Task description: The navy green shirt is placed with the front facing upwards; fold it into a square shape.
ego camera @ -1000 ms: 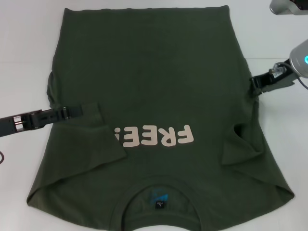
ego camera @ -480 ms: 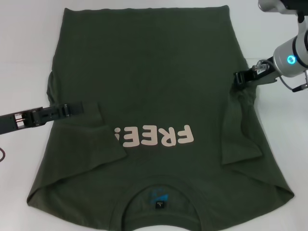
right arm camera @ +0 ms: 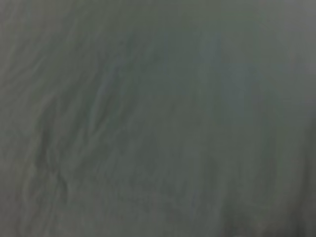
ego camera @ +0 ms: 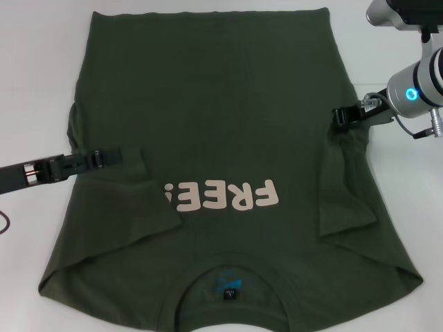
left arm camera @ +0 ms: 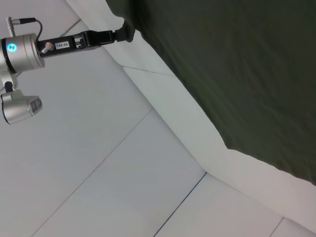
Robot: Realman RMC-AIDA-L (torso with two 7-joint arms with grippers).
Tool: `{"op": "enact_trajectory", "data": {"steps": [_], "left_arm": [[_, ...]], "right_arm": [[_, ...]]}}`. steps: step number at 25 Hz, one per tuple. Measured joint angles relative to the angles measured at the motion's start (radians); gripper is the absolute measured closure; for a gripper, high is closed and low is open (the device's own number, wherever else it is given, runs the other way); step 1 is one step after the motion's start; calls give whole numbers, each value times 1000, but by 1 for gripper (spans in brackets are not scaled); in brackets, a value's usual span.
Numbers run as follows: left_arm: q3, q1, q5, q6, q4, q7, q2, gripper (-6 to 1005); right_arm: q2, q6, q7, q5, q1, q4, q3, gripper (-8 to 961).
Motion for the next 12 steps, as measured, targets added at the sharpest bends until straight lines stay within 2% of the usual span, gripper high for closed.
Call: {"op": "enact_trajectory", "data": {"steps": [12], "left_arm": [[0, 1, 0, 0, -2, 0, 0, 110]], "right_arm": [[12, 17, 2, 12, 2, 1, 7, 865]]}}
